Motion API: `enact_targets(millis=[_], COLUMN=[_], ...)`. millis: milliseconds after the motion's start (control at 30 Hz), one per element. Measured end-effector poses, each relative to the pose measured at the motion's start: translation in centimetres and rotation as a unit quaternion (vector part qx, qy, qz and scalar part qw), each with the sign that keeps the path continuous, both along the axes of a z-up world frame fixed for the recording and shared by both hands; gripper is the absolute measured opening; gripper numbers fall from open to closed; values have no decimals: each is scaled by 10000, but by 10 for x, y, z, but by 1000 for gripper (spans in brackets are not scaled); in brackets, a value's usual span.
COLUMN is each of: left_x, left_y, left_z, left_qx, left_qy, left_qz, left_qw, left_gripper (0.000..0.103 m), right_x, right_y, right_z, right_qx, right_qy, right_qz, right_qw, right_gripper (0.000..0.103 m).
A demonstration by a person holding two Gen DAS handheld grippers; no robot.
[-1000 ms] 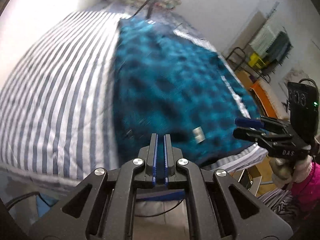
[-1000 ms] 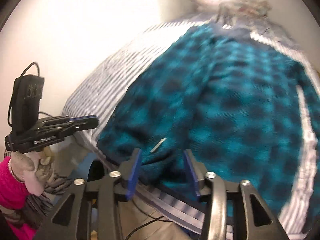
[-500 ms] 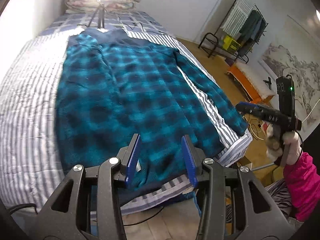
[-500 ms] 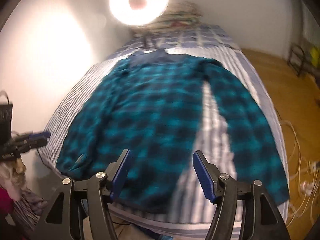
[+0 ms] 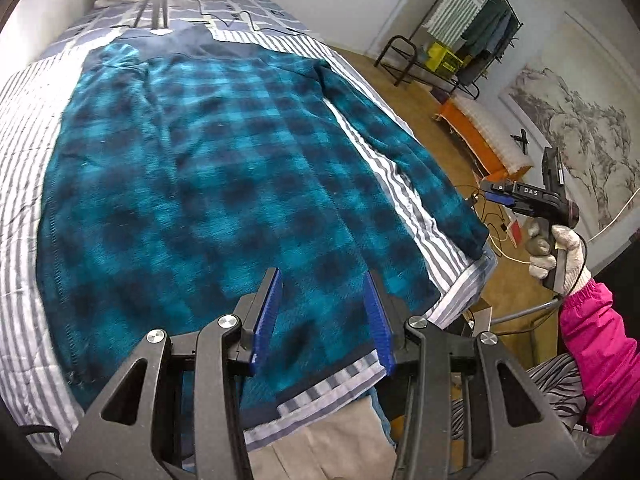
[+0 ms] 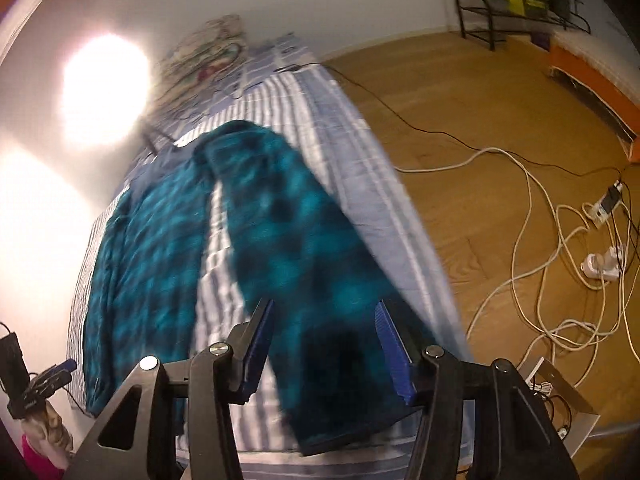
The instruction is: Fold large clothes
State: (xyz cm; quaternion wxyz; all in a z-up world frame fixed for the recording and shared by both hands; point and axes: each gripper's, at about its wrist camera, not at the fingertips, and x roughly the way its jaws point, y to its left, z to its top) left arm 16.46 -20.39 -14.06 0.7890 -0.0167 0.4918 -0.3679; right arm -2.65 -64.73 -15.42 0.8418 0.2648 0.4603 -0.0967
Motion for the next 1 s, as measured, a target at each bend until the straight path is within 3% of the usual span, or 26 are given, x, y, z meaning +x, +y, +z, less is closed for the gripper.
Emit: enact_targets(millis=[500, 667, 733, 800, 1000], left_x=[2, 1, 0, 0, -5], left_y=[-30, -31, -31, -31, -30], left_z=[-14, -13, -14, -14, -8], left_qx=[86, 108, 136, 163, 156], left_qy=[177, 133, 110, 90, -23], left_qz=[-302, -306, -308, -303, -363], left_qw=[9993, 9994, 9994, 9994, 9992], left_gripper=[42, 42, 42, 42, 42], right_x=[0, 2, 0, -3, -11], right_y=[-26, -22, -19, -19, -10], right_z=[-54, -65, -64, -60, -27], right_qx=[-204, -177, -192, -278, -644], right_qy=[731, 881, 891, 884, 568], right_qz=[-88, 56, 38, -23, -137], right_qw=[9971, 9959, 9958, 9957, 9962], right_gripper=[54, 36, 24, 4, 2])
